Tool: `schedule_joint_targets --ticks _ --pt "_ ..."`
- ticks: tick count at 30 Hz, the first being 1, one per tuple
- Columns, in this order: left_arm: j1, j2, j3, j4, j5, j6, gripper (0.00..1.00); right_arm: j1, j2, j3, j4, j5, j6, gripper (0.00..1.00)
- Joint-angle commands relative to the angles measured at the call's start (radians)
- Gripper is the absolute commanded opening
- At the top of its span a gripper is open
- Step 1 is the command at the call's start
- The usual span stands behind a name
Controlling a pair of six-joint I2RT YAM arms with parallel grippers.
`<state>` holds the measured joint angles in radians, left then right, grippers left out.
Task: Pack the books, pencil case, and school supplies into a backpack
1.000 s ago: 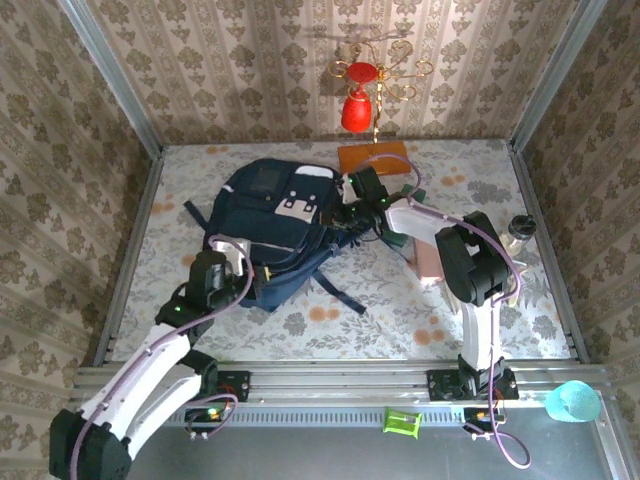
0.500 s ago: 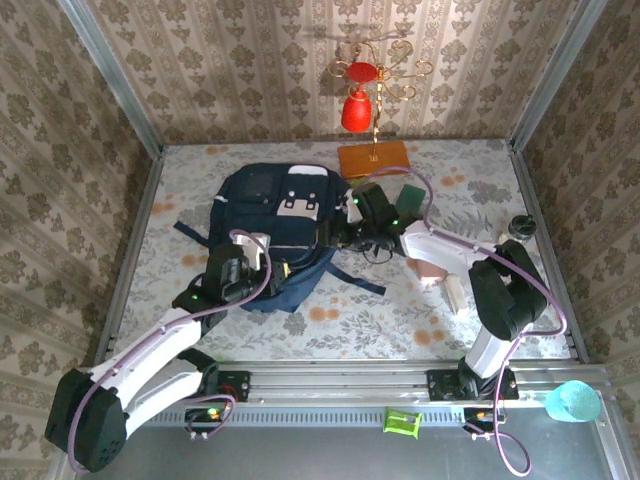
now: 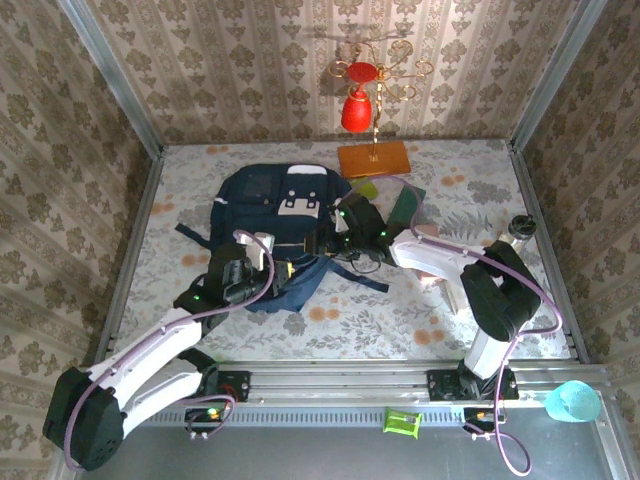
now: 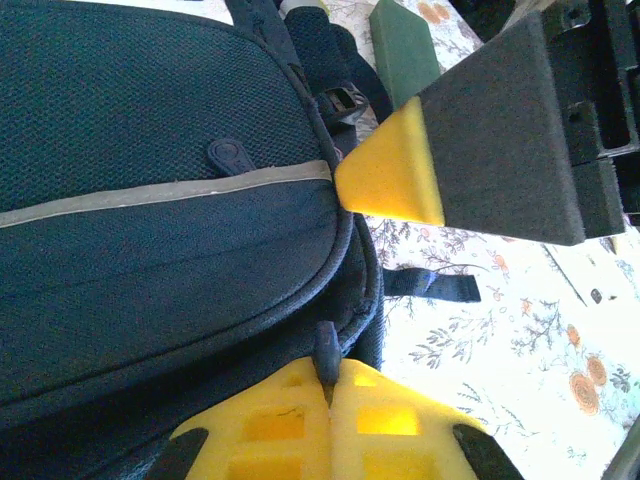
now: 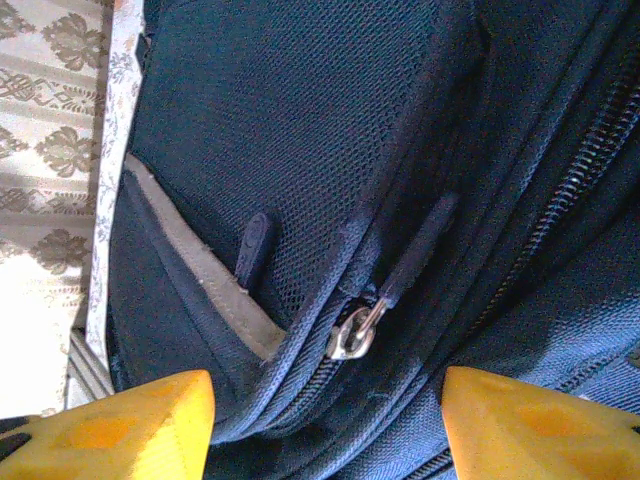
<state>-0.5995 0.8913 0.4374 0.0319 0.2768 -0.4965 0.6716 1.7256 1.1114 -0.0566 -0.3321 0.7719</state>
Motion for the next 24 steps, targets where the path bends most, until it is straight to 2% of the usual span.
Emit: schedule_joint_targets --ticks 1,7,10,12,14,17,24 --pt "-0.018 -0.009 0.035 0.081 0.022 0.029 0.0 0.021 0.034 0.02 0.029 0.055 0.047 0.62" --pt "-0.029 -0.004 0.029 0.083 0.028 0.052 0.0 0.031 0.071 0.041 0.073 0.099 0.08 0.54" --pt "-0.031 -0.007 0.027 0.065 0.015 0.066 0.0 0.029 0.071 0.042 0.085 0.117 0.084 0.39" --pt "-0.031 -0.013 0.023 0.05 -0.004 0.071 0.0 0.021 0.059 0.03 0.085 0.136 0.079 0.22" --pt "-0.031 -0.02 0.018 0.035 -0.028 0.076 0.0 0.006 0.041 0.009 0.09 0.139 0.074 0.11" --pt "-0.028 -0.034 0.014 0.006 -0.073 0.09 0.0 -0.018 0.011 -0.02 0.076 0.134 0.053 0.0" --pt "0.022 -0.084 0.0 -0.069 -0.137 0.096 0.0 -0.092 -0.066 -0.081 0.058 0.123 0.006 0.0"
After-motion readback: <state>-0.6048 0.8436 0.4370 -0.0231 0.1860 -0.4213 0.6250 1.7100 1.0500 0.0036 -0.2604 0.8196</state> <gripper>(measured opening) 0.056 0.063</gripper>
